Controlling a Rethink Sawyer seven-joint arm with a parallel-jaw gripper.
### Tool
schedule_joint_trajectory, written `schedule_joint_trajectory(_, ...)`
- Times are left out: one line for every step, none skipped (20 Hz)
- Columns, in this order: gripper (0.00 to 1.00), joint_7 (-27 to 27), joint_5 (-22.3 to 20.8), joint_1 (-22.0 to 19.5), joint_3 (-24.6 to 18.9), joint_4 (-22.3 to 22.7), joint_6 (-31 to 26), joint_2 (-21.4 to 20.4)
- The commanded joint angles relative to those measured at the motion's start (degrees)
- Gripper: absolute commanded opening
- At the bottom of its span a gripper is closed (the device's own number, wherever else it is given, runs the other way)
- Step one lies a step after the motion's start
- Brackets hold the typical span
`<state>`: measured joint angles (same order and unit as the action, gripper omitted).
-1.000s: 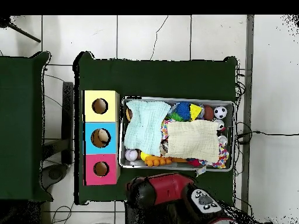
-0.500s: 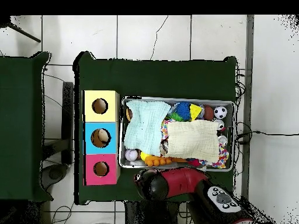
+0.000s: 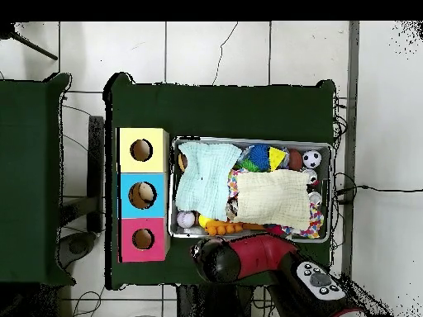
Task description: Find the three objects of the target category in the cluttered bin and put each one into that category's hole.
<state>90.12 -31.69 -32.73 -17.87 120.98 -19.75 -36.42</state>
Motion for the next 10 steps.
schedule_joint_trajectory(1.00,-12.0,-2.0,-5.0,-9.2,-6.9,-9.4,-2.3)
schedule_joint_trajectory(1.00,-12.7,-1.0,-6.2,-10.7,-6.5,-10.5,-3.0)
schedule_joint_trajectory(1.00,-12.6,0.0,-7.2,-12.1,-6.2,-11.1,-3.4)
schedule_joint_trajectory(1.00,-11.9,0.6,-7.7,-12.8,-6.3,-11.5,-3.5)
schedule_joint_trajectory(1.00,-11.3,0.4,-7.7,-13.0,-6.8,-11.7,-3.2)
schedule_joint_trajectory(1.00,-10.2,-0.5,-7.1,-12.5,-7.5,-11.3,-2.8)
schedule_joint_trajectory(1.00,-8.9,-1.7,-6.2,-11.7,-8.4,-10.9,-2.3)
schedule_joint_trajectory(1.00,-7.6,-2.7,-5.3,-10.7,-9.2,-10.6,-1.9)
schedule_joint_trajectory(1.00,-6.4,-3.3,-4.5,-9.8,-10.0,-10.6,-1.5)
schedule_joint_trajectory(1.00,-6.1,-3.3,-4.2,-9.4,-10.7,-11.5,-1.3)
